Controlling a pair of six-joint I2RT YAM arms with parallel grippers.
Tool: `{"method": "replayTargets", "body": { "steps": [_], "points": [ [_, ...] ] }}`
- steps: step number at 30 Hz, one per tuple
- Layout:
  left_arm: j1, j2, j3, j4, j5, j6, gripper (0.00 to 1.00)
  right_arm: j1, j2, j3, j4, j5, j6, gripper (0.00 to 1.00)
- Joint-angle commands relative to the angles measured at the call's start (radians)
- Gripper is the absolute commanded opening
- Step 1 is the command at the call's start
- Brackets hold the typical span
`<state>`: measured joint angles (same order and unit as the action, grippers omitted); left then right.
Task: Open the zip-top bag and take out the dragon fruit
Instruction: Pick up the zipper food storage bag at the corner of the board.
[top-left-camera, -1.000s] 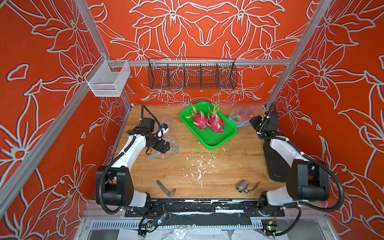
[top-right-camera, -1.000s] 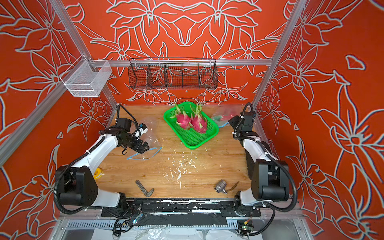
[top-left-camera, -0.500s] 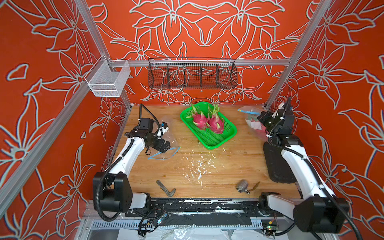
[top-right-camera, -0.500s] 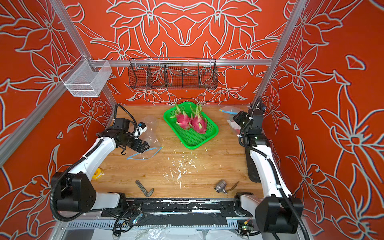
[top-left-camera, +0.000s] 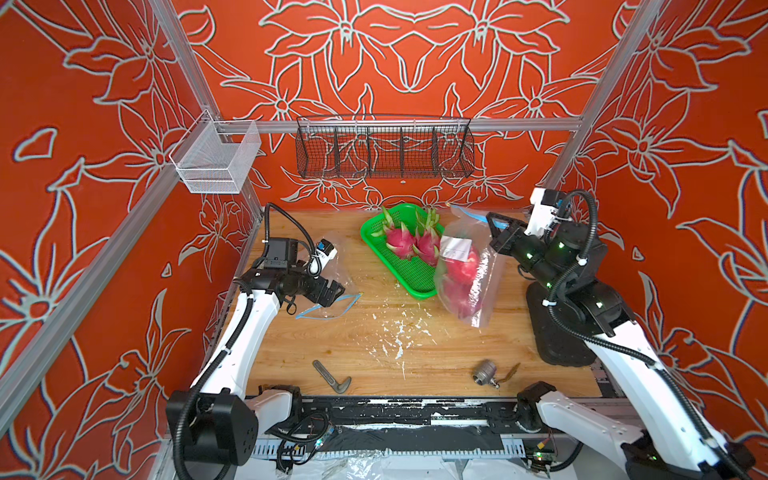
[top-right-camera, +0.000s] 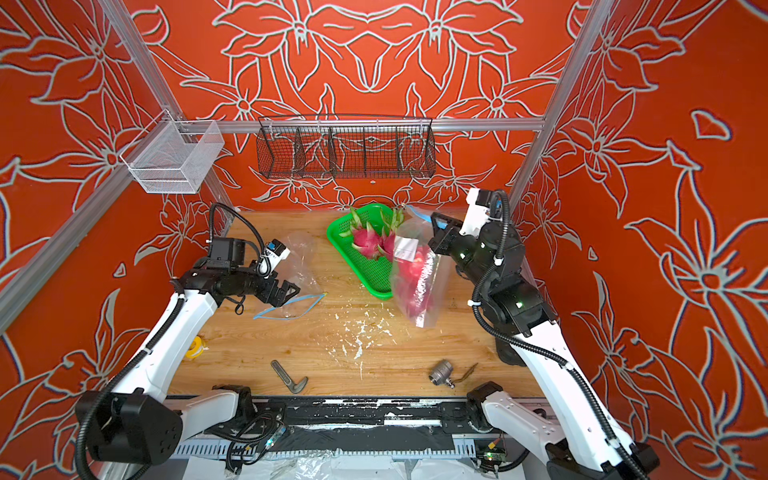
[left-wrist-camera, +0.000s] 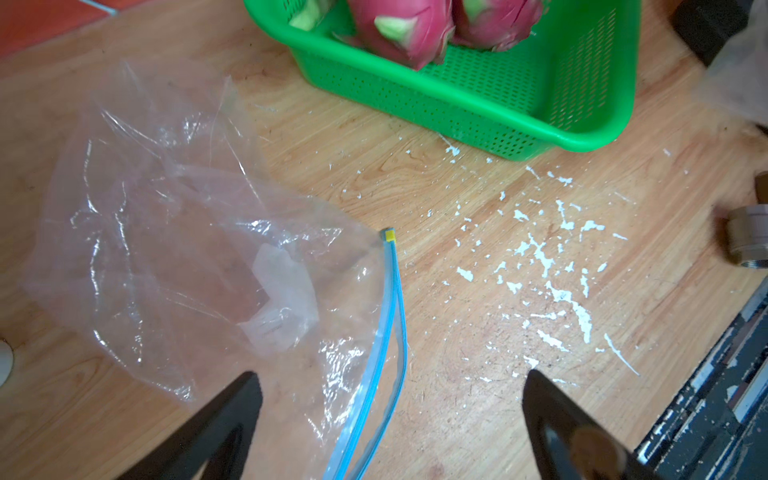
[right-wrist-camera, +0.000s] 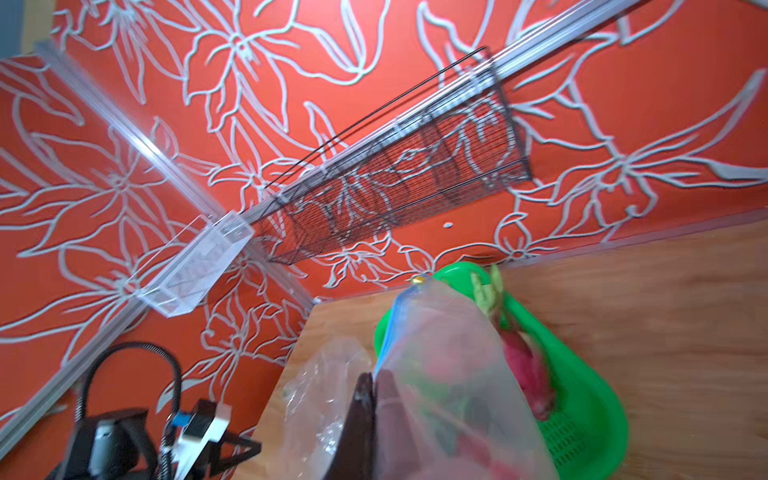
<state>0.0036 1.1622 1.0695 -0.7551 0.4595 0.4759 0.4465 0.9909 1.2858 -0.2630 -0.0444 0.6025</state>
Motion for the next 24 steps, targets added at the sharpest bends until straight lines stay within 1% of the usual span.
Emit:
{"method": "replayTargets", "body": {
  "steps": [1,3,8,13,16,18,21,24],
  "points": [
    [-0.002,-0.053,-0.016,-0.018,0.077,0.022,0.97,0.091,0.049,0.078,0.042,-0.09,-0.031,0.0],
    [-0.002,-0.072,-0.011,-0.028,0.101,0.019,0.97,0.154,0.102,0.115,0.045,-0.126,-0.039,0.0],
    [0.027,-0.095,-0.004,-0.03,0.143,0.007,0.97,0.297,0.239,0.203,0.061,-0.155,-0.08,0.0],
    [0.169,-0.101,0.001,-0.018,0.279,0.0,0.97,0.398,0.387,0.303,0.073,-0.144,-0.08,0.0],
    [0.243,-0.101,-0.006,-0.019,0.334,0.013,0.97,0.43,0.472,0.351,0.093,-0.148,-0.078,0.0],
    [0.274,-0.104,-0.013,-0.041,0.374,0.044,0.97,0.442,0.522,0.37,0.116,-0.16,-0.068,0.0],
    [0.291,-0.122,-0.04,-0.045,0.393,0.084,0.97,0.443,0.587,0.38,0.141,-0.18,-0.047,0.0],
    [0.298,-0.151,-0.086,0.01,0.385,0.098,0.97,0.443,0.632,0.382,0.145,-0.198,-0.044,0.0]
  ]
}}
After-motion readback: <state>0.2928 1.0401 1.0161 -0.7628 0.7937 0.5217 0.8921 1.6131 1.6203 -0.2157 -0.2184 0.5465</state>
